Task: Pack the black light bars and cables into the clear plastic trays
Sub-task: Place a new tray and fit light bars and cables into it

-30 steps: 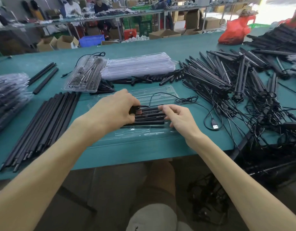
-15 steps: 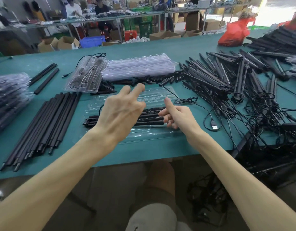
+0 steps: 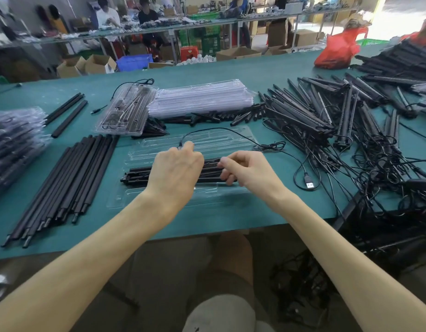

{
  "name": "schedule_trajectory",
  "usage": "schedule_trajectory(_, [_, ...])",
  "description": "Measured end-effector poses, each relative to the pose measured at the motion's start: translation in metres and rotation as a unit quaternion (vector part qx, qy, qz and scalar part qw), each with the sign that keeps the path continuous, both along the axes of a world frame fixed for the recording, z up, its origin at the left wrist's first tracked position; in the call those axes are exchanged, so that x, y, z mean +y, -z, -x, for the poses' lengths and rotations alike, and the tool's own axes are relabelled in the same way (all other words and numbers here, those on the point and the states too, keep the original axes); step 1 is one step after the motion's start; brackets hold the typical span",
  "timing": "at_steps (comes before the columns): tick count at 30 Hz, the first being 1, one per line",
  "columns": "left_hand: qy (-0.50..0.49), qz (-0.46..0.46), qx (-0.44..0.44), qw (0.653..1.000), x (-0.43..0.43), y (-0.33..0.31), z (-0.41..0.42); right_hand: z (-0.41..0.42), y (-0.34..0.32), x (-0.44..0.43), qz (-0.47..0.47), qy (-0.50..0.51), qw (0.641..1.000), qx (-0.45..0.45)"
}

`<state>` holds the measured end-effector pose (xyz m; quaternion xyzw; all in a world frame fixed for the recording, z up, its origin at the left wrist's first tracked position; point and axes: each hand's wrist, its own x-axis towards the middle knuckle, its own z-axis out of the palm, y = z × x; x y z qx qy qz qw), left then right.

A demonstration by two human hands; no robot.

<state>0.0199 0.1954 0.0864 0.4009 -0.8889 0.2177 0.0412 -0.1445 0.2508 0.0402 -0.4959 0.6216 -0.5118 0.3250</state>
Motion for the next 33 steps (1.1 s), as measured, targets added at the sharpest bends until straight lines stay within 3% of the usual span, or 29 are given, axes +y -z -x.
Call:
schedule_trajectory(6, [-0.038,-0.03,0.041,0.998,-0.006,-0.001,0.0,-0.035,-0.008,0.003,-0.019,-0.107,0.994,-0.001])
schedule_trajectory(12, [-0.019,-0.131,0.047,0.99,-0.019,-0.007,-0.007,-0.053,-0.002,-0.002,-0.026,-0.102,0.991,-0.083])
schedule_trajectory(19, [0.057,0.08,-0.023,0.995,-0.023,-0.006,-0.017,-0.05,-0.006,-0.009,-0.022,-0.083,0.95,-0.301])
schedule_trajectory(22, [0.078,0.112,-0.062,0.989,-0.02,-0.011,-0.022,-0.04,-0.012,-0.016,-0.019,-0.029,0.898,-0.439])
schedule_trajectory(24, [0.083,0.003,0.009,0.997,-0.02,-0.009,-0.022,-0.034,-0.012,-0.019,-0.015,0.001,0.882,-0.471])
schedule_trajectory(26, [0.091,-0.13,0.108,0.981,-0.019,-0.012,-0.023,-0.029,-0.01,-0.02,-0.012,0.018,0.899,-0.438])
schedule_trajectory(31, [0.132,-0.184,0.331,0.916,-0.02,-0.017,-0.024,-0.032,-0.015,-0.024,-0.02,-0.005,0.921,-0.39])
schedule_trajectory(33, [0.137,-0.186,0.407,0.884,-0.023,-0.022,-0.025,-0.033,-0.018,-0.025,-0.018,-0.019,0.943,-0.332])
